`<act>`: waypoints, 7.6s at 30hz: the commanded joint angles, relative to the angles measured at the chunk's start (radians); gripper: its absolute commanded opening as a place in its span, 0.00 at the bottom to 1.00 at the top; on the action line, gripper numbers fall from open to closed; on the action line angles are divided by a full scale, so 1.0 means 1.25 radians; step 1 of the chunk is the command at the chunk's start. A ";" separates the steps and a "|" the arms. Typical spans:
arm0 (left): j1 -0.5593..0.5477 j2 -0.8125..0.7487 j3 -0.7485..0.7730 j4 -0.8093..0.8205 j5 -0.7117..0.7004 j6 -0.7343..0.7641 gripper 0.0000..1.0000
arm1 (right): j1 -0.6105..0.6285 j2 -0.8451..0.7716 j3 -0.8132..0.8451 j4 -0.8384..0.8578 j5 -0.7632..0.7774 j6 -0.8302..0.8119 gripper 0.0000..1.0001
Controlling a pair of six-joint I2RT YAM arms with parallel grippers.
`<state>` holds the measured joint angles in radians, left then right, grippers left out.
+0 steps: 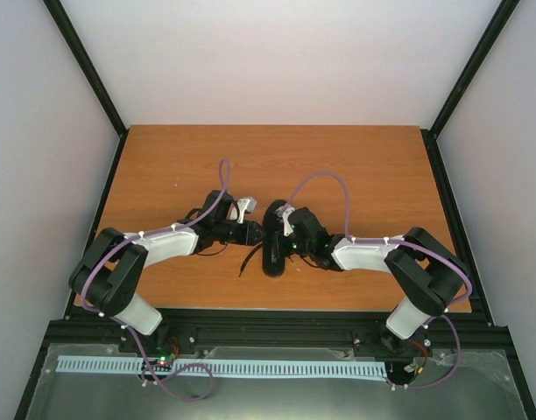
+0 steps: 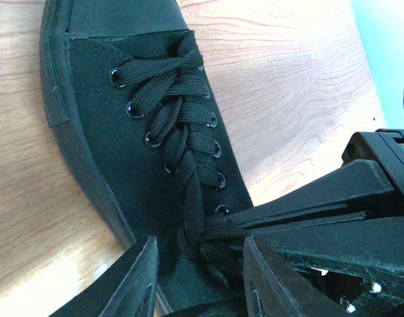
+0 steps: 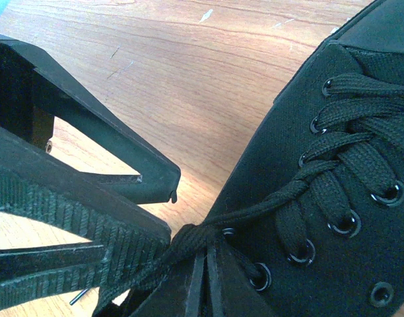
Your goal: Tie the shoes
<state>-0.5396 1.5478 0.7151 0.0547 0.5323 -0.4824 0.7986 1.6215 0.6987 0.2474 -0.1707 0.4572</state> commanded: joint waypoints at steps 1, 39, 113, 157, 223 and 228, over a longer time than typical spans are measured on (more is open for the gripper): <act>0.002 0.012 0.000 0.040 0.038 -0.009 0.39 | 0.002 0.013 0.007 0.002 0.010 -0.002 0.03; 0.002 -0.006 -0.050 0.091 -0.026 -0.048 0.01 | 0.002 -0.077 -0.017 -0.068 0.084 -0.003 0.14; 0.002 0.029 -0.041 0.148 0.009 -0.040 0.38 | 0.002 -0.022 -0.012 0.059 0.041 0.023 0.03; 0.002 0.082 -0.073 0.290 0.135 -0.119 0.06 | 0.003 -0.023 -0.019 0.073 0.037 0.040 0.03; 0.003 -0.105 -0.144 0.091 -0.152 -0.092 0.01 | 0.083 -0.161 -0.068 -0.110 0.224 0.016 0.03; 0.003 -0.121 -0.169 0.140 -0.037 -0.065 0.01 | 0.082 -0.187 -0.076 -0.104 0.136 0.001 0.16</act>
<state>-0.5491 1.4235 0.5331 0.2165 0.4389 -0.6060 0.9039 1.4342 0.6281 0.1513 0.0418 0.4641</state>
